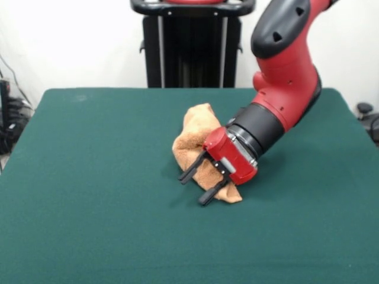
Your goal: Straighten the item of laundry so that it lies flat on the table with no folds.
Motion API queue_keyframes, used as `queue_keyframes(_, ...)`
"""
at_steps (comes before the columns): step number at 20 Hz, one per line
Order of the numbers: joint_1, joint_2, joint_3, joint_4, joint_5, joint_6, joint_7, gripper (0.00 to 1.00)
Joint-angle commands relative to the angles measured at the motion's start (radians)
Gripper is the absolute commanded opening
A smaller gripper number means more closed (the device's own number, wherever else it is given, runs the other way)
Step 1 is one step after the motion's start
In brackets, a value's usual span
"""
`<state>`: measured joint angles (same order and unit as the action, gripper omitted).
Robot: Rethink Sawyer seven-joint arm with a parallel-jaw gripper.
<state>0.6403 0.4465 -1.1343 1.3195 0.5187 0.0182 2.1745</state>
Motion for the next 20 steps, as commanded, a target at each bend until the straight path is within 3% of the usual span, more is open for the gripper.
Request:
queue_keyframes(1,0.000,-0.015,0.252,-0.084,-0.032,-0.050,0.118,1.00)
queue_keyframes(13,-0.048,-0.040,0.338,-0.148,-0.057,-0.100,0.110,1.00)
queue_keyframes(15,-0.080,-0.123,0.428,-0.116,-0.109,-0.060,0.083,1.00)
queue_keyframes(18,-0.209,-0.340,0.682,0.003,-0.233,0.013,0.000,1.00)
queue_keyframes(20,-0.251,-0.408,0.739,0.046,-0.287,0.028,-0.024,1.00)
